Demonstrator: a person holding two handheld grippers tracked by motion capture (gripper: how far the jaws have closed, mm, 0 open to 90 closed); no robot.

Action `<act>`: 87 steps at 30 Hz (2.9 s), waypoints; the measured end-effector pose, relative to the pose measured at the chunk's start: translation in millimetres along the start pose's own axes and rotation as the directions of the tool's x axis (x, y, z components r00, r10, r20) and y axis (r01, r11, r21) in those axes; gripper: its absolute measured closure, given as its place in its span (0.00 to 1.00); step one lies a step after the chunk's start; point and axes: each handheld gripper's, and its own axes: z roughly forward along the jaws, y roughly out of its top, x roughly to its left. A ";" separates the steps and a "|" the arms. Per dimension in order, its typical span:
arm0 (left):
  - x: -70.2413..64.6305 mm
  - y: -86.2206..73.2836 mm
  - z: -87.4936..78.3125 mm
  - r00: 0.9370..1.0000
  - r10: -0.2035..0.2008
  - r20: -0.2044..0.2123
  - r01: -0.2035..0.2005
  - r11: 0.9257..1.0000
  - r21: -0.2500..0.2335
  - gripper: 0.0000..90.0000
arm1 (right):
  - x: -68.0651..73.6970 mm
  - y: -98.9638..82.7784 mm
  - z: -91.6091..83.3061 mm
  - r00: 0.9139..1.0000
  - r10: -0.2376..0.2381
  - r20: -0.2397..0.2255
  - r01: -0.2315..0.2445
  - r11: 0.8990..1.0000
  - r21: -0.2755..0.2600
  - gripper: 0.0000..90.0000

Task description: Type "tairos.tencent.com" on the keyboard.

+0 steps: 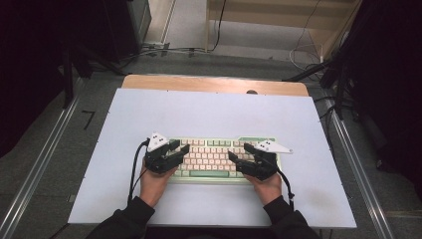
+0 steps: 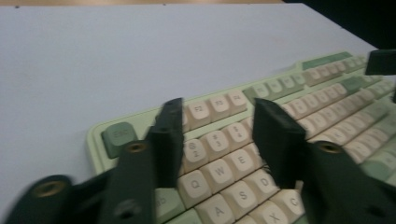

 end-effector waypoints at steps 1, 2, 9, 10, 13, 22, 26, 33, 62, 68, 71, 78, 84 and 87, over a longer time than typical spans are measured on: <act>-0.8 0.1 -0.5 1.000 0.006 0.017 -0.006 1.000 0.004 0.91 | -0.1 -0.2 0.5 1.000 0.002 0.000 -0.002 1.000 0.006 0.30; -2.6 0.2 -0.7 0.999 0.007 0.039 -0.007 1.000 0.007 0.98 | -0.1 -0.4 0.8 1.000 0.001 0.002 -0.001 1.000 0.007 0.30; -20.0 -1.7 1.4 0.993 0.091 0.078 -0.097 0.992 0.077 1.00 | 0.5 -1.2 0.8 1.000 0.000 0.001 0.000 1.000 0.010 0.30; -21.2 -2.2 1.6 0.992 0.096 0.076 -0.103 0.991 0.086 1.00 | 0.4 -1.3 0.8 1.000 -0.001 0.002 0.001 1.000 0.011 0.30; -23.0 -3.7 2.3 0.992 0.103 0.077 -0.110 0.989 0.100 1.00 | 1.2 -2.5 1.4 1.000 -0.001 0.001 0.001 1.000 0.018 0.30; -29.7 -9.1 8.5 0.988 0.124 0.095 -0.139 0.975 0.171 1.00 | 1.8 -3.2 2.6 1.000 -0.003 0.000 0.003 1.000 0.024 0.30; -30.7 -11.2 10.9 0.987 0.128 0.096 -0.144 0.971 0.190 1.00 | 2.3 -3.6 3.7 1.000 -0.007 0.001 0.007 1.000 0.029 0.30; -32.8 -13.0 13.1 0.986 0.135 0.101 -0.153 0.967 0.203 1.00 | 2.3 -3.8 3.9 1.000 -0.003 0.001 0.003 1.000 0.031 0.30; -26.8 -6.3 -3.6 0.995 0.096 -0.003 -0.096 0.995 0.022 0.46 | 5.1 -6.7 6.3 1.000 -0.011 0.006 0.010 0.999 0.043 0.31; -24.3 -7.4 2.1 0.996 0.083 -0.039 -0.081 0.996 0.042 0.27 | 6.1 -7.9 7.1 1.000 -0.016 0.002 0.016 0.999 0.046 0.31; -22.5 -6.5 2.1 0.995 0.079 -0.055 -0.077 0.996 0.037 0.24 | 5.6 -7.8 7.1 1.000 -0.017 0.003 0.017 0.999 0.045 0.30; -18.5 -5.7 4.6 0.994 0.073 -0.084 -0.071 0.997 0.031 0.28 | 6.3 -8.3 7.4 1.000 -0.017 0.004 0.017 0.999 0.046 0.30; -17.2 -5.2 7.1 0.997 0.079 -0.026 -0.079 0.997 0.004 0.83 | 7.5 -9.2 8.6 1.000 -0.019 0.002 0.019 0.998 0.052 0.30; -15.9 -5.8 14.1 0.997 0.077 -0.014 -0.076 0.996 0.043 1.00 | 7.7 -9.6 9.2 1.000 -0.019 0.003 0.019 0.998 0.056 0.31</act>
